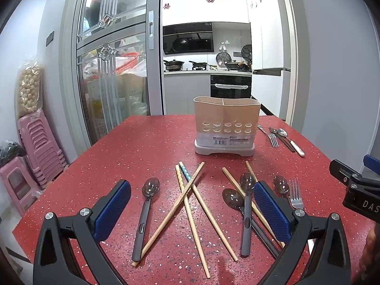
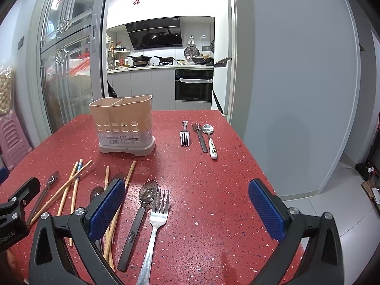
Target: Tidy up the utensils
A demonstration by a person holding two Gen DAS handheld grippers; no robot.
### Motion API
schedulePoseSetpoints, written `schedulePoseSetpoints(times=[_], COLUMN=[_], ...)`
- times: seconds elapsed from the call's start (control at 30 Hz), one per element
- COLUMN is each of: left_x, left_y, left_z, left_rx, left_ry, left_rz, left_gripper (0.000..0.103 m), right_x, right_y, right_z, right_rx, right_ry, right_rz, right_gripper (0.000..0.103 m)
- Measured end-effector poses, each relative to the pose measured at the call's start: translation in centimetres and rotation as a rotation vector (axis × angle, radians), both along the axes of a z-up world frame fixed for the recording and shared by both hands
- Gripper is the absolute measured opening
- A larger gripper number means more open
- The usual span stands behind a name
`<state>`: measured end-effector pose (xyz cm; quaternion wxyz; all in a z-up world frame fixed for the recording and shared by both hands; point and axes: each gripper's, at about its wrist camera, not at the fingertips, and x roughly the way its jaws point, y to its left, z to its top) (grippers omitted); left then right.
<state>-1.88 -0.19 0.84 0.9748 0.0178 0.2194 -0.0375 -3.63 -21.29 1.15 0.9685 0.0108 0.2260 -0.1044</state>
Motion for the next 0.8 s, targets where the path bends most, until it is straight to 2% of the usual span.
schedulePoseSetpoints(times=[0.8], left_x=[-0.48], left_y=[0.06], left_z=[0.48], left_rx=[0.001], left_ry=[-0.009], left_rz=[-0.008], left_gripper=[0.103], right_x=[-0.37], right_y=[-0.09], right_z=[0.31], right_rx=[0.006], right_ry=[-0.011], right_rz=[-0.002], right_gripper=[0.103])
